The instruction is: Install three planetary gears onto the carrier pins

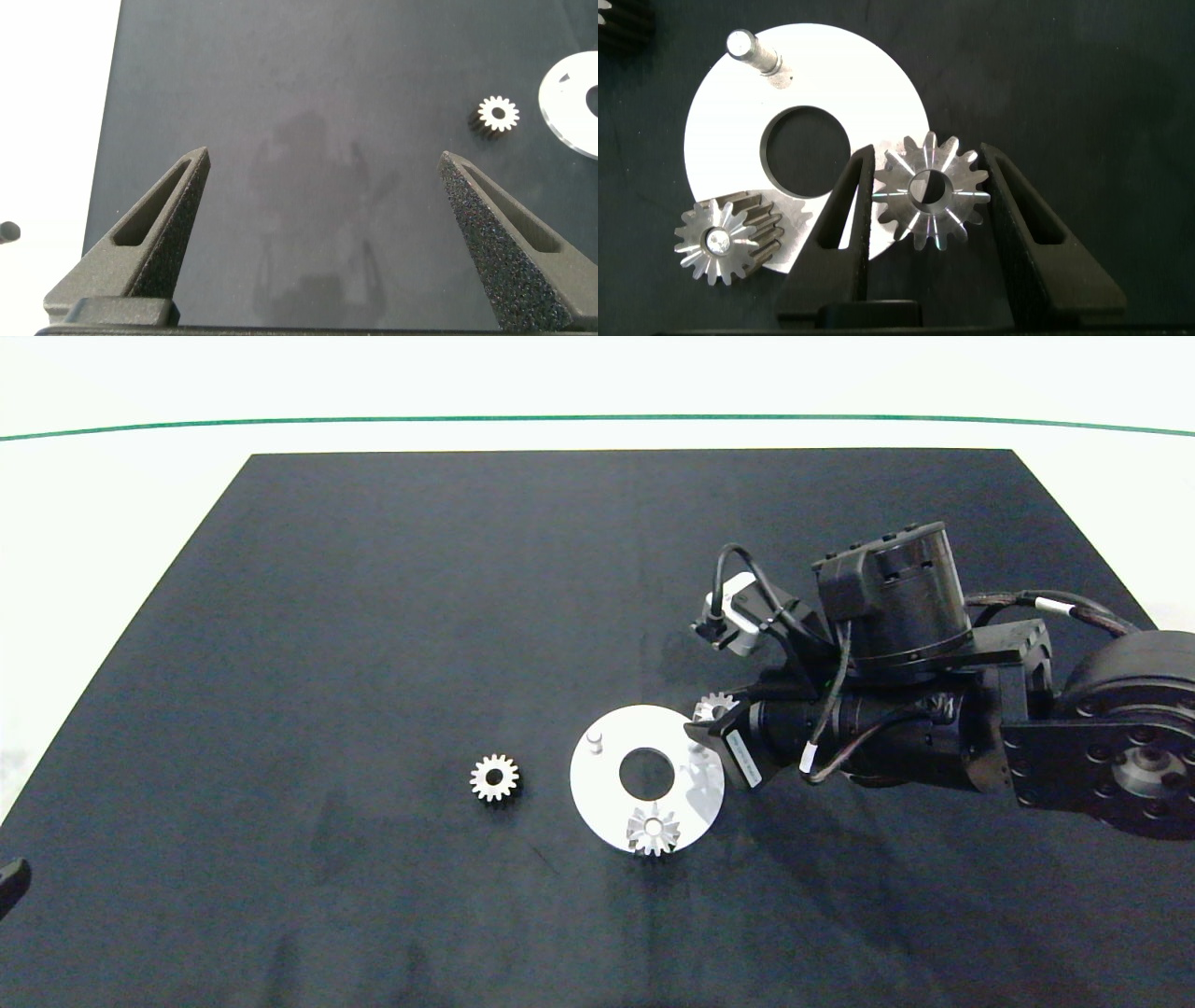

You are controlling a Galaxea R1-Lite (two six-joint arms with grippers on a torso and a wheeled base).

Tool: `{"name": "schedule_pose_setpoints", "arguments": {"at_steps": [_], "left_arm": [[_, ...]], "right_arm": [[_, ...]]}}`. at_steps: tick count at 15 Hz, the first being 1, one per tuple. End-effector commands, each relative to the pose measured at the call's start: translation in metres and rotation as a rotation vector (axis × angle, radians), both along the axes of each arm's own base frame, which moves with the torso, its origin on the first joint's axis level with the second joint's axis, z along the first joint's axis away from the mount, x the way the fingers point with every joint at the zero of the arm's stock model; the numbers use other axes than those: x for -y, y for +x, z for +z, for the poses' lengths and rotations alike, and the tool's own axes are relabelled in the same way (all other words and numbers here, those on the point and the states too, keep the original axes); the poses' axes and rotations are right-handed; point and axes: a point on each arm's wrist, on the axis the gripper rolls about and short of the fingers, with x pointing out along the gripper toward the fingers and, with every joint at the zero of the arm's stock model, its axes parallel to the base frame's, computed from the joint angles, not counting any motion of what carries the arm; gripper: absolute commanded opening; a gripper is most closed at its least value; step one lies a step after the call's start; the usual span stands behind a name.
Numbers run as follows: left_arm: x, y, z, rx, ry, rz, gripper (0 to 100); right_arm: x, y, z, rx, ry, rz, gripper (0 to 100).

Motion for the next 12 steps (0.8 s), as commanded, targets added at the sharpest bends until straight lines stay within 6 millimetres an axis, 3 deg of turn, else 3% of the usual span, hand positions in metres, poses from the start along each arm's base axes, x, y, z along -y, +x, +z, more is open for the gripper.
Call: {"name": "schedule_pose_setpoints", "arguments": {"at_steps": [1,12], "left_arm": [[0.0,0.0001,0.0006,0.0,0.001,0.0,100],[0.0,-0.001,0.0031,0.011,-0.001,0.0,100]], "right_arm": [[-0.0057,0.0048,-0.0041,-0.006,-0.007,0.004,1],[-0.0132,0.0016,-0.0089,-0.019,-0.017,0.025,1]]}}
